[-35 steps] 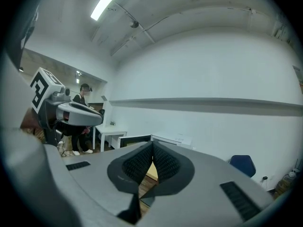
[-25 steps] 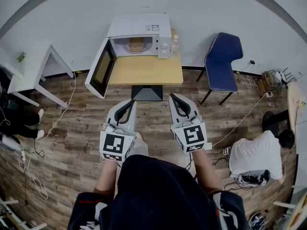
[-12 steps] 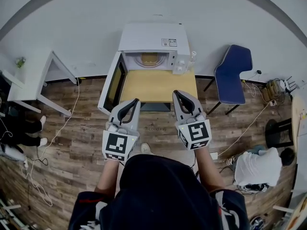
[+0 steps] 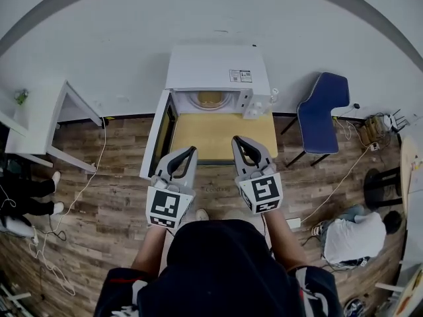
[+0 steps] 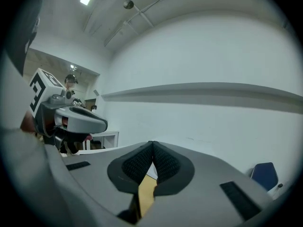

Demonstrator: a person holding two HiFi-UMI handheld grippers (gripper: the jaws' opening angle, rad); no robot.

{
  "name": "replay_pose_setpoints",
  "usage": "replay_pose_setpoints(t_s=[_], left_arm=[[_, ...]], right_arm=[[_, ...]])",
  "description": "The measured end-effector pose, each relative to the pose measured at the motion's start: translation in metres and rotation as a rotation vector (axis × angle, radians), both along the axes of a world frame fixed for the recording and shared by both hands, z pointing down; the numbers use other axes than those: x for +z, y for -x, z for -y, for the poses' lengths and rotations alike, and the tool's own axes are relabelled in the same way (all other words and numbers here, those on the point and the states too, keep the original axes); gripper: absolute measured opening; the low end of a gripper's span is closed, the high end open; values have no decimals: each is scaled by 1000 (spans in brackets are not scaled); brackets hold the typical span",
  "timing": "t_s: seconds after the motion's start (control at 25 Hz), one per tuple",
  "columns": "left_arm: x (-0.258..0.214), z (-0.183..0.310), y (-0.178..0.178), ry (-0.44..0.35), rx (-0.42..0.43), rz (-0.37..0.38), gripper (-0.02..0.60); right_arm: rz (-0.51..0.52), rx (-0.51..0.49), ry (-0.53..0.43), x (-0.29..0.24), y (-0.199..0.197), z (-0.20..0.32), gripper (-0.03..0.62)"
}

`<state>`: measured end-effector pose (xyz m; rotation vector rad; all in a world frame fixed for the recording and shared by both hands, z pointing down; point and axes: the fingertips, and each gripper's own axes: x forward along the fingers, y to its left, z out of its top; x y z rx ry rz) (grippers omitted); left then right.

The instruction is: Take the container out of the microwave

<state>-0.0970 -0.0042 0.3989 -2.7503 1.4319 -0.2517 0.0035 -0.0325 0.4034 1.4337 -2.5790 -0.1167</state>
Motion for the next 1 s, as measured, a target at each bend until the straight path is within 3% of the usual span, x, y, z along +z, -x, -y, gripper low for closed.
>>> replay_pose_setpoints(t_s=[0.24,0.52,1.0], left_arm=[[10,41,-19,32,17,-5,15],[13,109,-54,35,-18,-3,14],[12,191,-107,42,-158,6,15]], right_arm=[[5,3,15,5,-15,41,8],[11,-28,29,11,-49,111,8],[-4,-184,19,9,-88,203,8]])
